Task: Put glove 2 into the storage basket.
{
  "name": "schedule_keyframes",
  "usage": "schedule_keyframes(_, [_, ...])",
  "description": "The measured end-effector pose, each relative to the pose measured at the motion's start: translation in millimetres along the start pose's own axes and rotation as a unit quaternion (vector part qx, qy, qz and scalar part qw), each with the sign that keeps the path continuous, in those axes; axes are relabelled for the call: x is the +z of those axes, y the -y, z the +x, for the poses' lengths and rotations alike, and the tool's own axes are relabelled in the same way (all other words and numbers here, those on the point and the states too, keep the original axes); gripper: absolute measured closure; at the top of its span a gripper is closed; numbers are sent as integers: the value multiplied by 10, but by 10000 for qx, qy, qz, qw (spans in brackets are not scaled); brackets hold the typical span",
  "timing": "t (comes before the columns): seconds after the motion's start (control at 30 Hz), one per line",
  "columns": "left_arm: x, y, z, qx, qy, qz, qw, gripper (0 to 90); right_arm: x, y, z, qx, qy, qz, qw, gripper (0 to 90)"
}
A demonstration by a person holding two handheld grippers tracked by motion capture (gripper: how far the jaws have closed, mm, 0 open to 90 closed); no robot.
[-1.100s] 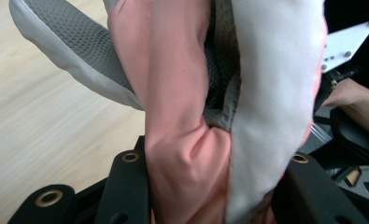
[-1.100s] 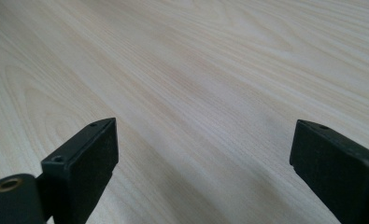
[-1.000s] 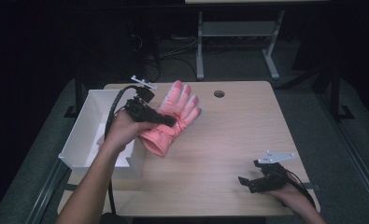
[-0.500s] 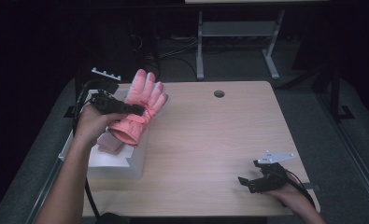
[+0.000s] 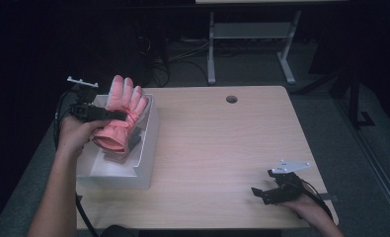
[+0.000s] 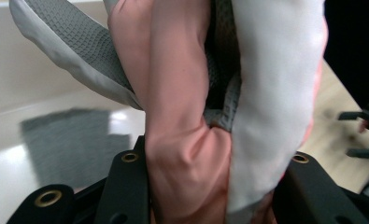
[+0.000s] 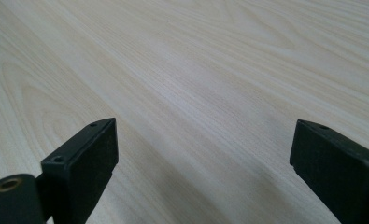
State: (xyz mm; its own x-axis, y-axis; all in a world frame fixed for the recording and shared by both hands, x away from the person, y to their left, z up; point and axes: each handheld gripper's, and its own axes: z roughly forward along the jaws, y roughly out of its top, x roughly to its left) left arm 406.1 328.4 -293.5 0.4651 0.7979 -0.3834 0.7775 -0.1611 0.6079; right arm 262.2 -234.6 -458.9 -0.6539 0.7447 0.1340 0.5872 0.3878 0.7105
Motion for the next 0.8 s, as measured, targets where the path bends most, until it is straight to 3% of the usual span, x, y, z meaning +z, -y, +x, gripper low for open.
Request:
schedule_keyframes(0.3, [429,235,305,-424,-97,454,9980,591,-2,2,-1,0,1,-13,10000,76])
schedule_keyframes(0.47, [655,350,413,-538,-92,655,9964,587,2,4,-2,3,-14,7,10000,76])
schedule_keyframes(0.67, [876,458,469,-658,-61,856,9941,577,0,6,-13,-3,9,-2,10000,76])
schedule_keyframes(0.8, [924,486,470,-651,-38,877,9940,557,-9,10,-33,-17,71,9,10000,76])
